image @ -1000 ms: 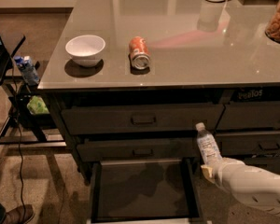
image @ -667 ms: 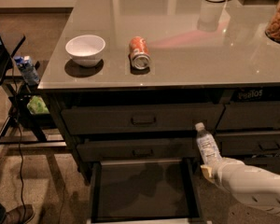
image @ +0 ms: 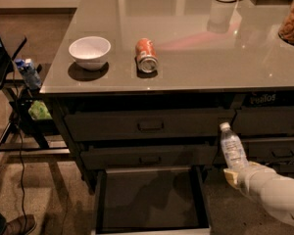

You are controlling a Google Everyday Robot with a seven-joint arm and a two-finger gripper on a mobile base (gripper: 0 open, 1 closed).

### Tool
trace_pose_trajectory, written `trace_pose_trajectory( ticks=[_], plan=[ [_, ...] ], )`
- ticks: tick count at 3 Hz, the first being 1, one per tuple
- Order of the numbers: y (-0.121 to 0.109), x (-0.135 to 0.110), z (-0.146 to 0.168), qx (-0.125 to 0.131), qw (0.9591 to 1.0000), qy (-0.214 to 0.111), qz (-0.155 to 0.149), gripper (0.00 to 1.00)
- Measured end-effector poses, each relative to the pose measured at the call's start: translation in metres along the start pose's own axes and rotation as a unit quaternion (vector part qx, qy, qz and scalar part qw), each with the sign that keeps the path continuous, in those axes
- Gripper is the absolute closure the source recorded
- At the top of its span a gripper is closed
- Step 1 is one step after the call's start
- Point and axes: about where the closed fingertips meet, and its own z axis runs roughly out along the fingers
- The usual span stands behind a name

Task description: Pick blue plastic bottle from bottom drawer and place on counter

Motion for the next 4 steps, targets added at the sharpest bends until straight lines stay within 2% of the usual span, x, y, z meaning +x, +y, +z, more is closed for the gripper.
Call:
trace_pose_trajectory(
  ticks=[1,3,4],
  plan=[
    [-0.02,-0.012,-0.021,0.014,0.9994,-0.029,0.009,1.0],
    [-0.047,-0.051,-0.086,0.049,0.9919,-0.117,-0.003,1.0],
    [-0.047,-0.051,-0.085,0.049,0.9919,-0.117,-0.003,1.0]
  ],
)
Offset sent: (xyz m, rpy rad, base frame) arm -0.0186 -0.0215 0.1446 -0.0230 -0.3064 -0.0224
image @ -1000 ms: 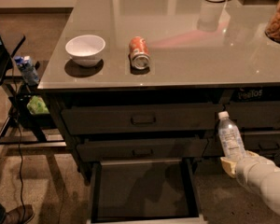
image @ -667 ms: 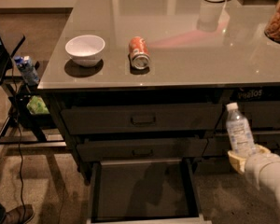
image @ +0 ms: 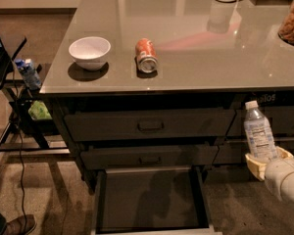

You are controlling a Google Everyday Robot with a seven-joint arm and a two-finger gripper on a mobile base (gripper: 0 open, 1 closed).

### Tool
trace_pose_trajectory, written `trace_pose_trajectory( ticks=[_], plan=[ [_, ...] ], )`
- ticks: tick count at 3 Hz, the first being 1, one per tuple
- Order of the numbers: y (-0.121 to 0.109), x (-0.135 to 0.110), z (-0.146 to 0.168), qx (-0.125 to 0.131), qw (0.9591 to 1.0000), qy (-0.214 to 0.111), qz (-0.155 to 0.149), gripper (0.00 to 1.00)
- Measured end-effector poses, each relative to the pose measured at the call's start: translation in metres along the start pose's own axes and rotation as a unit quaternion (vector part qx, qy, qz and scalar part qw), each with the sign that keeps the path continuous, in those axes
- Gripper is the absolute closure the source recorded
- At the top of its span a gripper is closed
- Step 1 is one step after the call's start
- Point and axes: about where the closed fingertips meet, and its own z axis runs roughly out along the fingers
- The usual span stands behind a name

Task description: Pick blue plastic bottle from bottom drawer and place on counter

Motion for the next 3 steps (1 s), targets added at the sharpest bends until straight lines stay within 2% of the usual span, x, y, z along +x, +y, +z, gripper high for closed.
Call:
trace_pose_trajectory(
  ticks=[1,3],
  plan=[
    [-0.002,-0.018,0.001,-0.003,0.9999,-0.012,-0.009,1.0],
    [-0.005,-0.078,0.004,-0.014,0.9976,-0.051,-0.044,1.0]
  ],
)
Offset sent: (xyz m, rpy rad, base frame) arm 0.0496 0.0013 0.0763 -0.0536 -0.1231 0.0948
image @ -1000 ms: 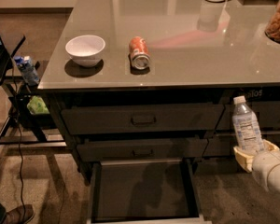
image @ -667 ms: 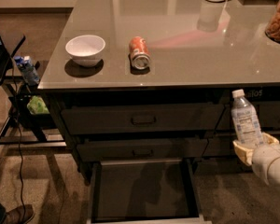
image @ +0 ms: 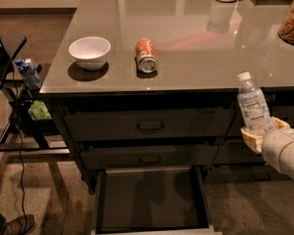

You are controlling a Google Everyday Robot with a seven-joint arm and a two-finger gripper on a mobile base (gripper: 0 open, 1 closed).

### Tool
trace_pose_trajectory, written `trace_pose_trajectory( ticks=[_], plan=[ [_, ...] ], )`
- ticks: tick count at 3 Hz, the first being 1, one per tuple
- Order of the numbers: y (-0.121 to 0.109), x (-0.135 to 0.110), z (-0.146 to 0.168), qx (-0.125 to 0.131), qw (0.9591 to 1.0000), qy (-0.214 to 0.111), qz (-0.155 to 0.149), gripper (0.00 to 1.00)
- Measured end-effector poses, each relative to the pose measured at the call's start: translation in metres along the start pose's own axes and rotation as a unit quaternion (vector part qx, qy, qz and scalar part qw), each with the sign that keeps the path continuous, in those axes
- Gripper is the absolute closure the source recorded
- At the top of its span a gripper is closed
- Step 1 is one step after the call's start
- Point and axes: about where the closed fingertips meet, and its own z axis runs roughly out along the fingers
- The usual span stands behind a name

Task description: Pick blue plastic bottle from bottom drawer and place on counter

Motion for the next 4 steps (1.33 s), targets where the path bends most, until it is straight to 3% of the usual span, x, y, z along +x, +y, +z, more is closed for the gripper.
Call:
trace_pose_trajectory(
  ticks=[1,2,4],
  plan=[
    [0.0,-0.001,0.0,0.0,1.0,0.0,0.0,1.0],
    [0.001,-0.018,0.01,-0.011,0.9999,-0.004,-0.002,1.0],
    [0.009,-0.101,0.026,-0.043,0.9972,-0.047,-0.04,1.0]
  ],
)
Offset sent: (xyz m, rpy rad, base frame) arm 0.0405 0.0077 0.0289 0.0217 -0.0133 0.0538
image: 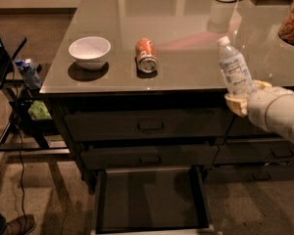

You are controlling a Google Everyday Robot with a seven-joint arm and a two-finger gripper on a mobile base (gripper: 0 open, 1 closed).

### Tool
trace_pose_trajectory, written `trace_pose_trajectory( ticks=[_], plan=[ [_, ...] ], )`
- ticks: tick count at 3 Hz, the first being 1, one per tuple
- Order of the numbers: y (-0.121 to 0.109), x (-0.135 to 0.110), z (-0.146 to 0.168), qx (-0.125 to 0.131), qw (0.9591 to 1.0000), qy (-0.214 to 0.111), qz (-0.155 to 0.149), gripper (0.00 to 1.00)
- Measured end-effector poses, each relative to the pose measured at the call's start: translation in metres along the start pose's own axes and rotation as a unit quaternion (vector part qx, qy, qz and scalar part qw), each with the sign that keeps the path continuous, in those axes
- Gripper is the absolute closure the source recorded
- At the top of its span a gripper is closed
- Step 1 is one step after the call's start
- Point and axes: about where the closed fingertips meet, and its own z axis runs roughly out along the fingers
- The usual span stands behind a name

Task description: Pick blue plastic bottle from bottom drawer and place on counter

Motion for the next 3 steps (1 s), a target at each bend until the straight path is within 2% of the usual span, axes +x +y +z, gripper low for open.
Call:
trace_pose_trajectory(
  ticks=[2,3],
  plan=[
    [-0.002,-0.011,0.01,-0.01,0.9999,0.0,0.007,1.0],
    [-0.007,-0.029,0.021,-0.018,0.9998,-0.005,0.01,1.0]
  ],
)
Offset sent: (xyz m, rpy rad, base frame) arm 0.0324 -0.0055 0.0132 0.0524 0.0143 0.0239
